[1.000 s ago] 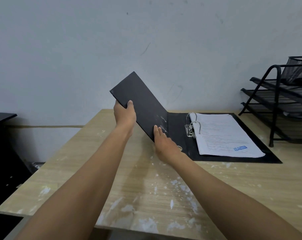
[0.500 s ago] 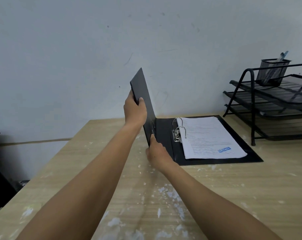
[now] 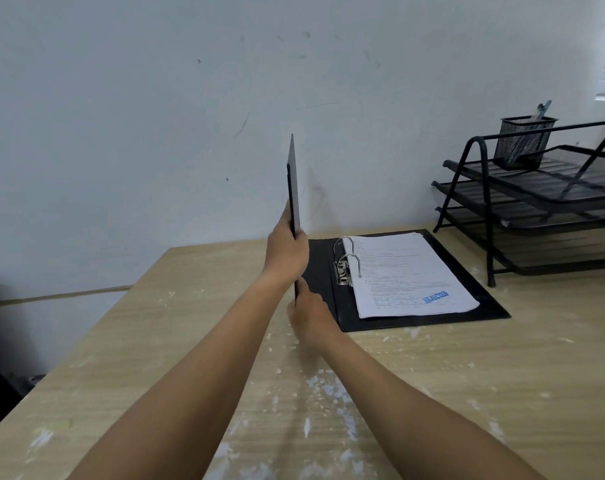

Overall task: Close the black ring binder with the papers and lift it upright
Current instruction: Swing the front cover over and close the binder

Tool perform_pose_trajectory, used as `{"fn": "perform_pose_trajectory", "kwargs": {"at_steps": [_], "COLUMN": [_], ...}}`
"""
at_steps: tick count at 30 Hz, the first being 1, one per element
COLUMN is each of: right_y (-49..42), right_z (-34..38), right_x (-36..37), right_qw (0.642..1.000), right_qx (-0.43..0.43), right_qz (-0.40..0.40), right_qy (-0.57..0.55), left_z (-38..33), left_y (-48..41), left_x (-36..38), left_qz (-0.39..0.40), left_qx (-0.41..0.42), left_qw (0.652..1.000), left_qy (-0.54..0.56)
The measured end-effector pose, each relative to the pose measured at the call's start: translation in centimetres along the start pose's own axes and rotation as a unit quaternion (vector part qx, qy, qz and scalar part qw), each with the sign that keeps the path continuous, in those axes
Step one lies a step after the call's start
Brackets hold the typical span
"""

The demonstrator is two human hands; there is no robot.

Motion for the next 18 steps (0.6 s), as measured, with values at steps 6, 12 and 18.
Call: {"fn": "perform_pose_trajectory", "kwargs": {"at_steps": [6, 12, 18], "right_y": [1.4, 4.3, 7.4], "right_z": [-0.3, -2.0, -3.7], "right_x": [-0.6, -6.0, -12.8], "right_qw": [0.995, 0.974, 0.933], "right_qx": [-0.066, -0.107, -0.145], "right_qz": [0.046, -0.029, -0.157], "right_qy": [0.055, 0.196, 0.291], "left_z": [1.5, 1.8, 2.1], "left_y": [0.9, 1.4, 2.8], "left_x": [0.4, 2.2, 4.2], "left_qz": [0.034, 0.079, 0.112], "left_qx": [-0.009, 0.003, 0.015], "left_qw": [0.999, 0.997, 0.993], "left_qy": [-0.009, -0.021, -0.037]}}
Point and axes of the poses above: each hand's wrist, its own y-axis away from the middle knuckle, its own x-axis out of the palm, z = x × y, the point moved 8 cm from there along -y, towards the middle knuckle, and after that the axes turned 12 degrees about x, right-handed, at the moved point
